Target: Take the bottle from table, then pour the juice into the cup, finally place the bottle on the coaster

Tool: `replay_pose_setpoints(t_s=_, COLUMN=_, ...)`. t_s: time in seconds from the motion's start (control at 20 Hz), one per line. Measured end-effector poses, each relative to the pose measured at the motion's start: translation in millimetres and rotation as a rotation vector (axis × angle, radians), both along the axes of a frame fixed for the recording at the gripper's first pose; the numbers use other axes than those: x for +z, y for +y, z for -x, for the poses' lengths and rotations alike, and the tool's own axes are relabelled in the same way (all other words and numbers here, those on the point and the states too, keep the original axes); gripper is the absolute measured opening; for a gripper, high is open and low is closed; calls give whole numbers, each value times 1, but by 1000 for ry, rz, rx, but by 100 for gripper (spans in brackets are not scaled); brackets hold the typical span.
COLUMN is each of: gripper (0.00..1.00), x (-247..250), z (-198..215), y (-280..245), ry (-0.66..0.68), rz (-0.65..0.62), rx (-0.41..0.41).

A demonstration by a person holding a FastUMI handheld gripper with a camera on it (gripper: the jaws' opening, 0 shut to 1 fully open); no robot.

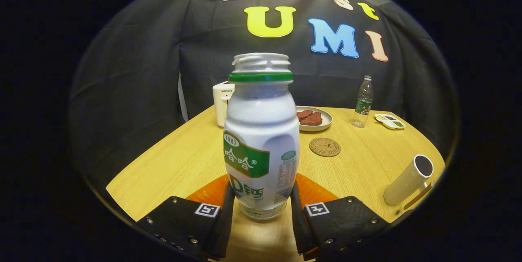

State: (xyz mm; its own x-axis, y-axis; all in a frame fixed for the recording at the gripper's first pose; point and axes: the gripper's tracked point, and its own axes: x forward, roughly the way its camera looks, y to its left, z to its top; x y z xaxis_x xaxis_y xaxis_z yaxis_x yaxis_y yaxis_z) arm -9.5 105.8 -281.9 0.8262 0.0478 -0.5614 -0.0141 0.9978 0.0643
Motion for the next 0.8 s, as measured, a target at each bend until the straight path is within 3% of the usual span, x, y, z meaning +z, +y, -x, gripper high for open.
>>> replay_pose_setpoints(t_s=0.8, gripper=62, x=25, z=-10, y=-36, ry=-4, rz=-268, rx=-168)
